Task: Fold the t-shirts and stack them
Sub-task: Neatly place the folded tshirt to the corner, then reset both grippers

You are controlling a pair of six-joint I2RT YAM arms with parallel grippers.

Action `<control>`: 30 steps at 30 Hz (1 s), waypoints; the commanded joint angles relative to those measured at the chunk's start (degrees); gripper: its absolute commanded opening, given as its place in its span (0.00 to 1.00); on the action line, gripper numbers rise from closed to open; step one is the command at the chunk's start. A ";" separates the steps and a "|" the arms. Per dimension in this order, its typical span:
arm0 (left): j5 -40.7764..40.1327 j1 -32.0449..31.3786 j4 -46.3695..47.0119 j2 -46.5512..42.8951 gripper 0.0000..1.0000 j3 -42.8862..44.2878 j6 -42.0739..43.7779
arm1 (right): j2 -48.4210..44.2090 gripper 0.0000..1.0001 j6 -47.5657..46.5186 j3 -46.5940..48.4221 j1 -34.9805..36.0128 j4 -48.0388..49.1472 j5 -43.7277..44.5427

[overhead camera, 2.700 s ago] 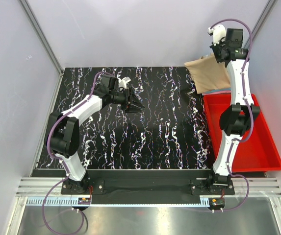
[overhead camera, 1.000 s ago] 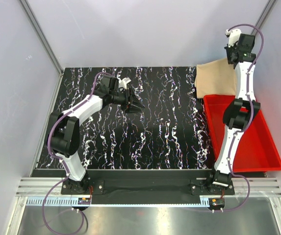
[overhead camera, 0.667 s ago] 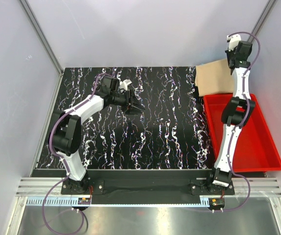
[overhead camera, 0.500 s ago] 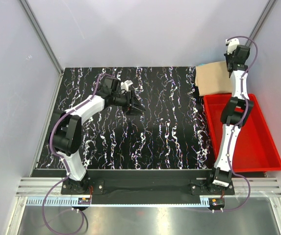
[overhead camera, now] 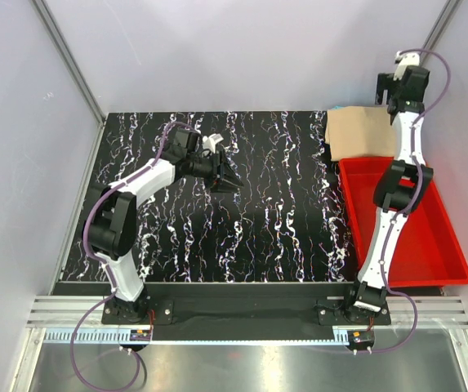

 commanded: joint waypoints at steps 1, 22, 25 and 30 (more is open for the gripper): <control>-1.06 0.16 1.15 -4.78 0.49 2.68 2.83 | -16.23 1.00 13.20 -1.66 1.94 -4.91 2.94; -12.85 3.51 4.83 -33.33 0.57 0.50 10.05 | -76.72 1.00 45.82 -55.52 8.28 -37.19 -23.15; -11.79 3.51 9.13 -37.82 0.65 -5.19 5.84 | -82.53 1.00 47.57 -62.12 8.28 -36.31 -23.25; -13.62 3.59 4.78 -42.39 0.99 -8.21 4.85 | -86.84 1.00 47.15 -66.44 8.28 -36.92 -23.25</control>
